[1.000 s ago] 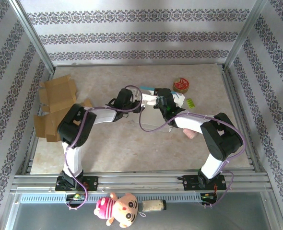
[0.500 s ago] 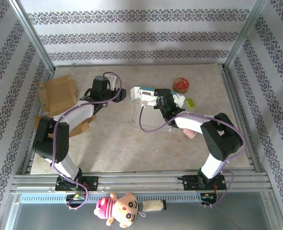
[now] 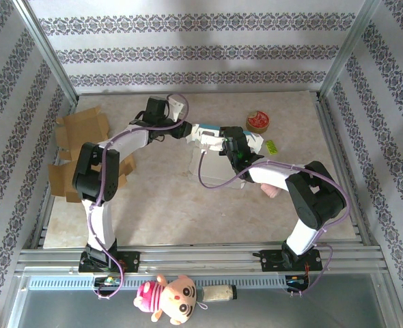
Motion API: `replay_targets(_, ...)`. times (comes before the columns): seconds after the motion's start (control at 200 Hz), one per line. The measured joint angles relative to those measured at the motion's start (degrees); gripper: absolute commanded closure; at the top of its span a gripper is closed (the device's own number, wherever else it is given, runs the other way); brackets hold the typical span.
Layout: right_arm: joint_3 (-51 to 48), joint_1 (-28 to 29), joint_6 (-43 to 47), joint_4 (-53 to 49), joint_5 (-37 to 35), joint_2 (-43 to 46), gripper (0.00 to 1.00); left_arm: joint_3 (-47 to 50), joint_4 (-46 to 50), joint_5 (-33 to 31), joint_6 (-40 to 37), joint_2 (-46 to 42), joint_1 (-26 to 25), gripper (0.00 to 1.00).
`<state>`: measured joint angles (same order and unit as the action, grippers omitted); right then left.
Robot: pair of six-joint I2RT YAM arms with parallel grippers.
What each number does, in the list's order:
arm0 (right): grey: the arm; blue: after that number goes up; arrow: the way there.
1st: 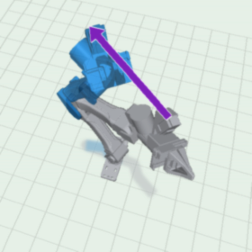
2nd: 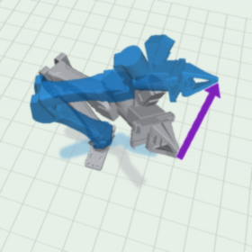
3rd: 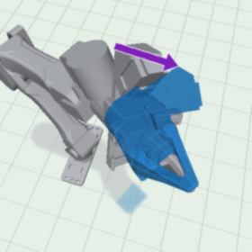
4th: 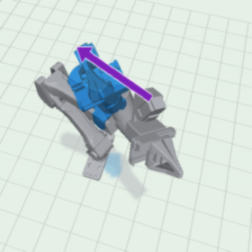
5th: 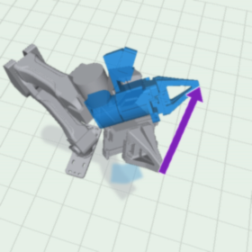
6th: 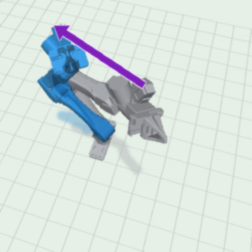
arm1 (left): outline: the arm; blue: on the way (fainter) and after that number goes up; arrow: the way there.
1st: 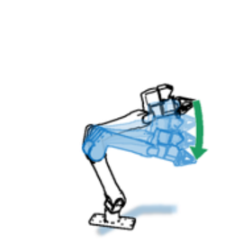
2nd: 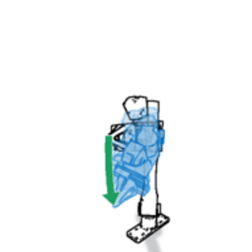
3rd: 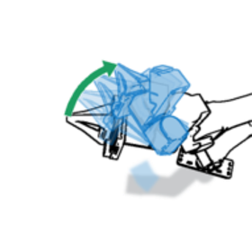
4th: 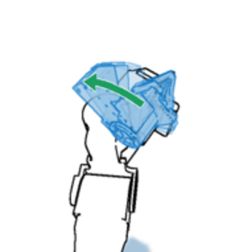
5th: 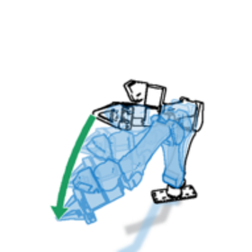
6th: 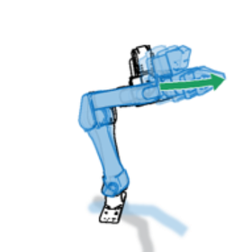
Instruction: Fold the paper box
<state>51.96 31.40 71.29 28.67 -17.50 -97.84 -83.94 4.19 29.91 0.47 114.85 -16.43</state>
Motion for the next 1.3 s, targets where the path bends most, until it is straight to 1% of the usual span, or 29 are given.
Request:
replay_targets(0.035,0.0,0.1,0.0,-0.1,0.0,0.0,0.96,-0.1,0.3,0.2,-0.2,0.2,0.0,0.83)
replay_targets(0.075,0.0,0.3,0.0,-0.3,0.0,0.0,0.95,-0.1,0.8,0.2,-0.3,0.2,0.0,0.86)
replay_targets(0.185,0.0,0.8,-1.0,-0.9,0.0,0.1,0.88,-0.1,1.4,0.9,-1.6,0.2,-0.1,0.93)
replay_targets(0.205,0.1,0.9,-1.3,-1.2,0.0,0.1,0.83,-0.1,1.4,1.0,-2.0,0.2,-0.1,0.95)
replay_targets(0.28,1.2,1.5,-3.3,-4.9,0.4,0.7,0.71,0.0,1.3,1.2,-3.3,0.2,-0.3,0.98)
replay_targets(0.31,2.1,1.9,-4.4,-7.7,1.0,1.2,0.65,0.3,0.9,1.2,-4.2,0.2,-0.4,1.00)
replay_targets(0.365,4.2,2.2,-6.9,-13.5,2.7,2.3,0.57,0.9,0.0,1.4,-6.2,0.2,-0.4,1.00)
replay_targets(0.525,11.4,1.8,-18.4,-30.4,12.1,8.3,0.37,1.7,-1.3,1.4,-10.8,0.2,-0.9,1.00)
replay_targets(0.615,15.2,0.0,-26.2,-38.1,19.8,12.2,0.24,1.7,-2.2,1.7,-12.7,0.2,-1.1,1.00)
replay_targets(0.68,17.5,-2.2,-31.8,-41.8,25.5,14.1,0.20,1.7,-2.5,1.9,-13.7,0.2,-1.2,1.00)
replay_targets(0.735,19.5,-4.9,-38.8,-44.4,31.1,15.2,0.19,1.7,-2.9,2.3,-14.4,0.2,-1.2,1.00)
replay_targets(0.829,22.4,-10.3,-51.3,-47.2,39.6,15.0,0.21,1.7,-3.6,2.9,-15.1,0.2,-1.3,1.00)
replay_targets(0.919,25.0,-15.0,-62.1,-49.2,45.4,12.7,0.25,1.7,-3.8,3.1,-15.6,0.2,-1.8,1.00)
replay_targets(1.009,26.4,-19.5,-72.0,-50.1,50.2,9.0,0.27,1.7,-3.8,3.1,-16.0,0.2,-2.6,1.00)
replay_targets(1.129,26.4,-22.6,-79.4,-52.3,54.5,3.9,0.28,1.7,-3.8,3.1,-16.6,0.2,-3.7,1.00)
replay_targets(1.299,26.4,-22.9,-84.7,-54.4,58.9,-1.4,0.31,1.0,-2.2,3.0,-16.8,0.2,-4.6,1.00)
